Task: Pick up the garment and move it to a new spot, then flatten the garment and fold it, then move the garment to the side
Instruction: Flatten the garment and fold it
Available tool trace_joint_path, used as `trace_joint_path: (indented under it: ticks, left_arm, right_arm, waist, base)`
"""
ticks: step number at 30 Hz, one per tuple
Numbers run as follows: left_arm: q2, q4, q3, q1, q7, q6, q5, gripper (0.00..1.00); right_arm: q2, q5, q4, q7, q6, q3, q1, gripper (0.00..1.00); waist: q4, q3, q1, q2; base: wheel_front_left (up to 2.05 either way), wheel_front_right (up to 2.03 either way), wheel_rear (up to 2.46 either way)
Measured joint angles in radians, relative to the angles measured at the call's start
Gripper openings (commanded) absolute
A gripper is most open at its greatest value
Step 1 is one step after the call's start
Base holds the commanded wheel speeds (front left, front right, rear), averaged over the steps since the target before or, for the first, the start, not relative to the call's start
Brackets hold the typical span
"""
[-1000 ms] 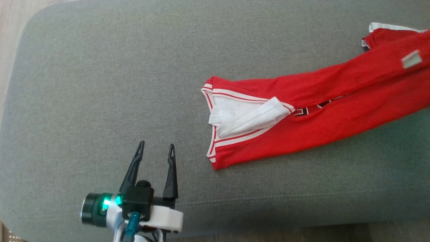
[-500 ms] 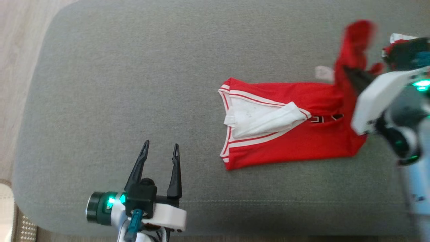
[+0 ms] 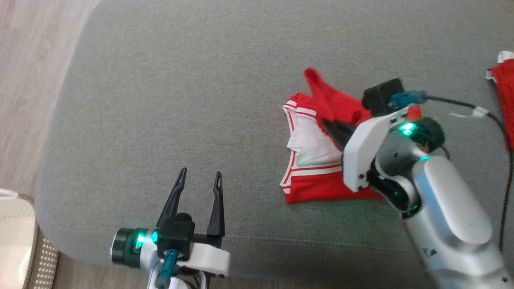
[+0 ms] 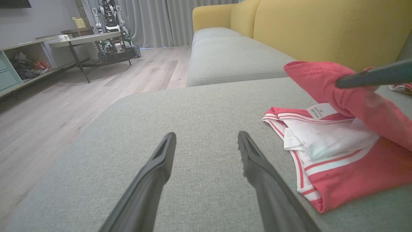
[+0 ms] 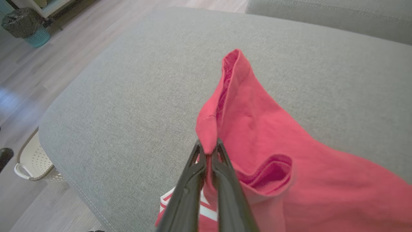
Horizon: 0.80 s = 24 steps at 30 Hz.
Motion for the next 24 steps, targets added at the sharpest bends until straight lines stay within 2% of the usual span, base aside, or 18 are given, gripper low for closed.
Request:
trace_joint_path:
  ticks: [5, 6, 7, 8, 9, 10, 13, 17, 24]
  left_arm:
    - [-0.010, 0.003, 0.001, -0.001, 0.000, -0.008, 0.001, 1.00]
    - [-0.012, 0.003, 0.001, -0.001, 0.000, -0.008, 0.002, 1.00]
    - [-0.015, 0.005, 0.001, -0.001, 0.000, -0.008, 0.003, 1.00]
    - [-0.017, 0.008, 0.001, -0.001, 0.000, -0.009, 0.005, 1.00]
    - [-0.020, 0.011, 0.002, -0.001, 0.000, -0.009, 0.007, 1.00]
    - [-0.023, 0.012, 0.002, -0.001, 0.000, -0.009, 0.008, 1.00]
    - [-0.024, 0.012, 0.006, -0.001, 0.000, -0.016, 0.008, 1.00]
    - [-0.025, 0.012, 0.022, -0.001, 0.000, -0.016, 0.011, 1.00]
    - [-0.024, 0.010, 0.039, 0.000, 0.000, -0.017, 0.017, 1.00]
  right_arm:
    - [0.020, -0.007, 0.070, -0.014, 0.000, 0.027, 0.000, 0.00]
    - [0.022, -0.008, 0.082, -0.022, 0.000, 0.029, 0.000, 0.03]
    - [0.025, -0.008, 0.093, -0.028, 0.000, 0.030, 0.000, 0.11]
    - [0.027, -0.008, 0.103, -0.032, 0.000, 0.030, -0.001, 0.27]
    - [0.031, -0.006, 0.110, -0.037, 0.000, 0.029, -0.001, 0.61]
    - [0.039, 0.000, 0.114, -0.050, 0.000, 0.024, -0.001, 1.00]
    - [0.053, 0.008, 0.105, -0.093, 0.000, 0.007, -0.005, 1.00]
    - [0.050, 0.008, 0.059, -0.158, 0.000, -0.065, -0.022, 1.00]
    - [-0.023, -0.001, -0.023, -0.313, 0.000, -0.206, 0.015, 1.00]
  waist:
    - [0.022, 0.007, 0.0000, 0.0000]
    - [0.025, 0.008, 0.0000, 0.0000]
    - [0.029, 0.010, 0.0000, 0.0000]
    - [0.032, 0.012, 0.0000, 0.0000]
    - [0.034, 0.013, 0.0000, 0.0000]
    - [0.036, 0.015, 0.0000, 0.0000]
    - [0.035, 0.017, 0.0000, 0.0000]
    - [0.023, 0.015, 0.0000, 0.0000]
    - [-0.023, 0.005, 0.0000, 0.0000]
  base:
    - [0.00, 0.00, 0.00]
    - [0.00, 0.00, 0.00]
    - [0.00, 0.00, 0.00]
    - [0.00, 0.00, 0.00]
    - [0.00, 0.00, 0.00]
    - [0.00, 0.00, 0.00]
    - [0.00, 0.00, 0.00]
    - [0.00, 0.00, 0.00]
    - [0.00, 0.00, 0.00]
